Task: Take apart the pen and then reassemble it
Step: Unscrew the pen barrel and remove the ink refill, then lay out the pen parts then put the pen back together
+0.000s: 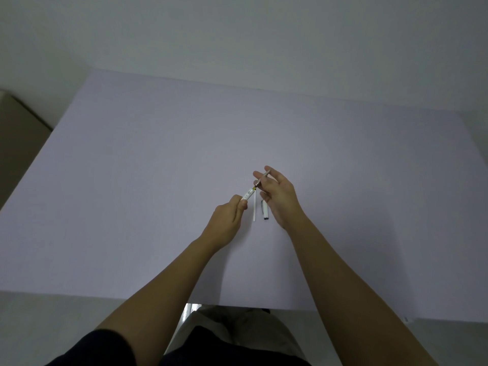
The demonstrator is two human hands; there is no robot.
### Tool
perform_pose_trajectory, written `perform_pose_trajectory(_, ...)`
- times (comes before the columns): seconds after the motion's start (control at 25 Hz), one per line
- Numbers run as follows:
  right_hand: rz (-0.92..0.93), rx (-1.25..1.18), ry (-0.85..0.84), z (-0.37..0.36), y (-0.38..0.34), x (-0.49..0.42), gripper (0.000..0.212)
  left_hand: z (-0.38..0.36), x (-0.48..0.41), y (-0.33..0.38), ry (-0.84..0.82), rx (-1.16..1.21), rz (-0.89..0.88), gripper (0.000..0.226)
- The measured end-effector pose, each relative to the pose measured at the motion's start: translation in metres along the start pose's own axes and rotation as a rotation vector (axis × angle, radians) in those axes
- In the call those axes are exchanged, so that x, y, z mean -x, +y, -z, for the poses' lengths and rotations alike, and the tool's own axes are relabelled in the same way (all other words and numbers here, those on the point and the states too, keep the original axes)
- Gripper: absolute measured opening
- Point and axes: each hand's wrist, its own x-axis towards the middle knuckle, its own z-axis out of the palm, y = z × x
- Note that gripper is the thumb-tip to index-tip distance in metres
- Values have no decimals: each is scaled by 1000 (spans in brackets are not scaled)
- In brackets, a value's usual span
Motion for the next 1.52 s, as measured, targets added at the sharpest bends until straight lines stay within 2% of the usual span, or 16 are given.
perform_pose_trajectory(0.2,23,34,2,0,-2,0,27,-3,1,-1,-8,51,-24,35)
perform_pose_trajectory(0.44,46,29,-20,-3,-7,1,15,-9,3,-7,-45,150,17,22)
perform_pose_trajectory(0.76,146,-62,65,4,-24,-8,12,-13,1,-14,-44,206,68,20)
perform_pose_trajectory(0.88,161,148,180,20,-11,-14,19,-13,-1,-11,-37,220,64,20)
perform_pose_trajectory(0.96,75,347,290,34,6,-15,31,-11,-4,-6,-36,233,56,19)
perform_pose_trajectory(1.08,-20,546,378,50,32,-12,29,-9,-8,-3,-29,251,59,19)
perform_pose_trajectory(1.52,-57,687,338,60,73,-22,30,0,-6,-13,8,242,109,17)
